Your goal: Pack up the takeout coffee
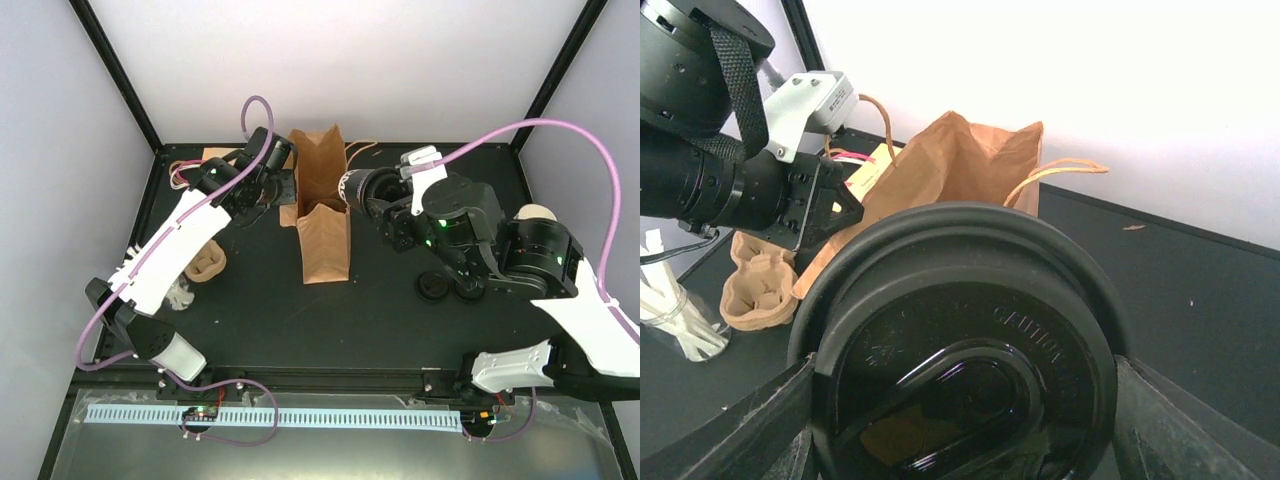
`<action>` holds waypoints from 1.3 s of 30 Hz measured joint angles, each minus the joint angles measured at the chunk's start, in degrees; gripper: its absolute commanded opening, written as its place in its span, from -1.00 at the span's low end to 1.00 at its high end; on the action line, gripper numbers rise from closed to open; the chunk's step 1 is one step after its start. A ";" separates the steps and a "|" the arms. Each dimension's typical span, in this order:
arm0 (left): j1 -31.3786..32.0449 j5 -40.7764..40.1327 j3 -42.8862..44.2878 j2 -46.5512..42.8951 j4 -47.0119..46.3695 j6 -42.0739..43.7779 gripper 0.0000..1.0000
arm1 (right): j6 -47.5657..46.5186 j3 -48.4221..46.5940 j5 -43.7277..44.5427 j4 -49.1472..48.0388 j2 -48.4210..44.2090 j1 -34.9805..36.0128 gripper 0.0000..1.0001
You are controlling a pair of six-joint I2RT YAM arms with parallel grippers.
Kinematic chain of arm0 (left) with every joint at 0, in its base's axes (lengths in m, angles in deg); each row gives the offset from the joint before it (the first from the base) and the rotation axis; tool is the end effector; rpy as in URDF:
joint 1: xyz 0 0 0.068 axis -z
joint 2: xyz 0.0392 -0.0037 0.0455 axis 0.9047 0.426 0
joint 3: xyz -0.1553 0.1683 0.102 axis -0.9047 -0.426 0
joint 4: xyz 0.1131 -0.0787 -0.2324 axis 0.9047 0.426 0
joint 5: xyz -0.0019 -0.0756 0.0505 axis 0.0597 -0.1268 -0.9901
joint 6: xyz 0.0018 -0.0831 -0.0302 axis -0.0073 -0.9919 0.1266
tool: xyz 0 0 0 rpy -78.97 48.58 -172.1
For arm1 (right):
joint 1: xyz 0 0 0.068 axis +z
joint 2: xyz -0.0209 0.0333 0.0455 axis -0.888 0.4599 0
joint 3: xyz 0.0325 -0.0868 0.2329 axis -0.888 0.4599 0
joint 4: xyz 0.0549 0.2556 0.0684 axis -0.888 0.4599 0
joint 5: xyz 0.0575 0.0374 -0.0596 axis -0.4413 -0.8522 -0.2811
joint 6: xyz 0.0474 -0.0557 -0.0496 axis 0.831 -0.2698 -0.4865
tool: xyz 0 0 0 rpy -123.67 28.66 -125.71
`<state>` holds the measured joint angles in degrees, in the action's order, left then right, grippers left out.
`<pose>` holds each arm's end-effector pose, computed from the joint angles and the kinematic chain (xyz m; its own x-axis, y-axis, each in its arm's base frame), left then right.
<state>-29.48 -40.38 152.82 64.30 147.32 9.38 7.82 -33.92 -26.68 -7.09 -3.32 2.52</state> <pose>0.2953 -0.1843 0.3518 -0.7614 -0.1396 -0.6331 -0.0142 0.9799 -0.1990 0.1336 0.1870 0.4809 -0.4047 -0.1138 -0.9073 -0.4427 0.8926 0.0855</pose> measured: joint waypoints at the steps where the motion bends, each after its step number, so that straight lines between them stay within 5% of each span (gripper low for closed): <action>1: 0.00 0.46 0.00 -0.24 0.22 0.70 -0.97 | -0.20 0.00 -0.11 -0.11 -0.24 0.00 0.42; 21: 0.13 28.92 -1.75 -7.63 4.90 19.06 -0.97 | -4.52 -4.42 -9.68 -2.14 -1.90 -0.04 0.41; 39: 0.94 34.88 -4.68 -16.63 7.48 25.62 -0.97 | -4.37 2.73 -14.67 7.23 2.45 -0.04 0.30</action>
<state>-28.54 -5.49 148.14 47.67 154.79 35.00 3.45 -31.19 -41.34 0.15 -0.87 2.48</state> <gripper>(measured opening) 0.030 0.739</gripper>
